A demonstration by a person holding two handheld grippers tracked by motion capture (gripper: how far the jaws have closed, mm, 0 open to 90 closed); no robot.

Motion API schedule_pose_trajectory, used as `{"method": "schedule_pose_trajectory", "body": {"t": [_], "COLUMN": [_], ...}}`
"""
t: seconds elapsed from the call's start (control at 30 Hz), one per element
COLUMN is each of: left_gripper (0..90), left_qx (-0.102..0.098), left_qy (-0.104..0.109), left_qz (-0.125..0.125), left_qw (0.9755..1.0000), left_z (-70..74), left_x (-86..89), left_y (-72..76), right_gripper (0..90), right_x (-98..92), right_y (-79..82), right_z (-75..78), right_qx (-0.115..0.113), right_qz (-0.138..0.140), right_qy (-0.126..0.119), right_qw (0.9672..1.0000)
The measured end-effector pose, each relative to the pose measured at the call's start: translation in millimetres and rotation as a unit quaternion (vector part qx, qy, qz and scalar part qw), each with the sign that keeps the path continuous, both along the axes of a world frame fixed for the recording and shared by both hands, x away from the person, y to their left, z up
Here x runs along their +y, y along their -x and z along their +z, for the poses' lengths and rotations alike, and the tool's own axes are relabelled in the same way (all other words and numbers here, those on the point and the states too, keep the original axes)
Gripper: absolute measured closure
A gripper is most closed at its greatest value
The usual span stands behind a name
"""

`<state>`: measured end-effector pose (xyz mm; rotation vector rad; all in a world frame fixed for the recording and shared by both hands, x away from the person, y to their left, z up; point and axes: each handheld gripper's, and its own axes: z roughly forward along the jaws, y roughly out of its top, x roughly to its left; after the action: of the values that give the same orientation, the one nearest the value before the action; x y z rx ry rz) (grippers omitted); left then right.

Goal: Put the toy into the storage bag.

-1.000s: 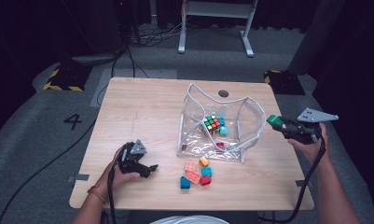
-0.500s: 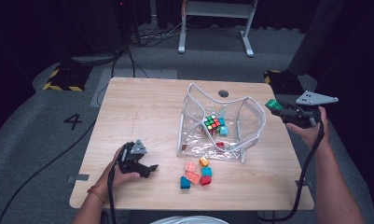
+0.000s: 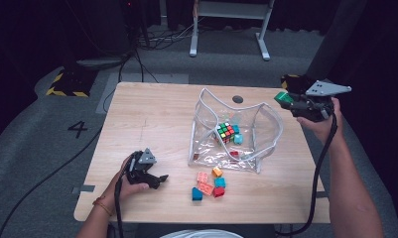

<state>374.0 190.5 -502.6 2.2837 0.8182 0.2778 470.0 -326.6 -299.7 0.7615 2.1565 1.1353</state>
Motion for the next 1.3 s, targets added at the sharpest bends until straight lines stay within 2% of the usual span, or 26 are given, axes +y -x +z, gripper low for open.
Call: {"method": "schedule_pose_trajectory", "body": {"t": [0.23,0.27,0.37,0.4,0.6,0.87,1.07,1.3], "left_gripper": [9.5,9.5,9.5,9.5,9.5,9.5,9.5,9.5], "left_qx": [0.000,0.000,0.000,0.000,0.000,0.000,0.000,0.000], "left_qy": [0.000,0.000,0.000,0.000,0.000,0.000,-0.001,0.000], "left_qz": [0.000,0.000,0.000,0.000,0.000,0.000,0.000,0.000], "left_qw": [1.0000,1.0000,1.0000,1.0000,1.0000,1.0000,1.0000,1.0000], "left_z": [0.0,0.0,0.0,0.0,0.0,0.0,0.1,0.0], "left_x": [0.0,0.0,0.0,0.0,0.0,0.0,0.0,0.0], "left_y": [0.0,0.0,0.0,0.0,0.0,0.0,0.0,0.0], "right_gripper": [59.4,59.4,59.4,59.4,59.4,59.4,59.4,59.4], "right_x": [20.4,22.9,33.2,36.3,54.5,75.3,88.5,101.8], "right_y": [-4.5,-4.7,-0.5,-1.1,4.9,14.6,15.8,8.4], "right_z": [8.0,8.5,8.7,8.7,5.4,-3.7,-12.5,-22.5], "right_qx": [-0.002,-0.007,0.003,-0.008,-0.003,0.009,0.023,0.042], "right_qz": [0.023,0.030,0.036,0.046,0.083,0.141,0.164,0.172], "right_qy": [-0.006,-0.001,0.003,0.009,0.019,0.029,0.051,0.112], "right_qw": [0.9997,0.9995,0.9993,0.9989,0.9964,0.9896,0.9848,0.9779]}}
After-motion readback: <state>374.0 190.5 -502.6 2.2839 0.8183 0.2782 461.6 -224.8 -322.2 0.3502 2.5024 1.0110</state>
